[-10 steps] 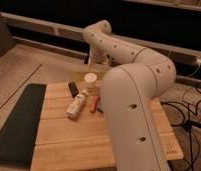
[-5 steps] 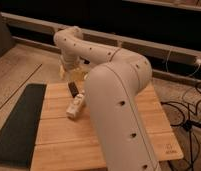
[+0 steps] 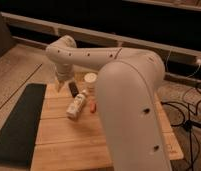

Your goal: Move the arm in a circular motion

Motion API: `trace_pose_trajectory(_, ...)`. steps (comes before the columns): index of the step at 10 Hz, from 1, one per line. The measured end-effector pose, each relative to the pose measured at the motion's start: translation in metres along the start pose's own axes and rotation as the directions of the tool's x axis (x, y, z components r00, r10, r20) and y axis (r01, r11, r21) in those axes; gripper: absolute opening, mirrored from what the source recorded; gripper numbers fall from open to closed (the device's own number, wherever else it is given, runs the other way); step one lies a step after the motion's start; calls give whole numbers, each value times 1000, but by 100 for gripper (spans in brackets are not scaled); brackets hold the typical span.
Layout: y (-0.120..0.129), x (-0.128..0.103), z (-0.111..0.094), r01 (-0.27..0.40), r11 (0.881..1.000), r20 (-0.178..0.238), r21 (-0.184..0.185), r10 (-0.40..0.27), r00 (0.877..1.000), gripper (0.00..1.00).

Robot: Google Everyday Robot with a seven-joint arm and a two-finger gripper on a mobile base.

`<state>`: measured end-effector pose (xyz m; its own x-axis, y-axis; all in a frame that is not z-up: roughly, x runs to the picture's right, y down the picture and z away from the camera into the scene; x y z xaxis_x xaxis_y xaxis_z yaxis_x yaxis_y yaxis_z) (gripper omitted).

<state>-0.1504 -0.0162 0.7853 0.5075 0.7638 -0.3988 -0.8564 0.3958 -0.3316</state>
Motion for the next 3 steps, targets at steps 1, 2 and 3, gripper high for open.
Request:
trace_pose_trajectory(1, -17, 15, -8, -53, 998, 7, 25, 53, 999, 65)
trace_pose_trajectory(2, -29, 27, -13, -99, 994, 12, 39, 99, 995, 65)
trace_pose_trajectory(3, -48, 40, -19, -164, 985, 9, 57, 163, 987, 65)
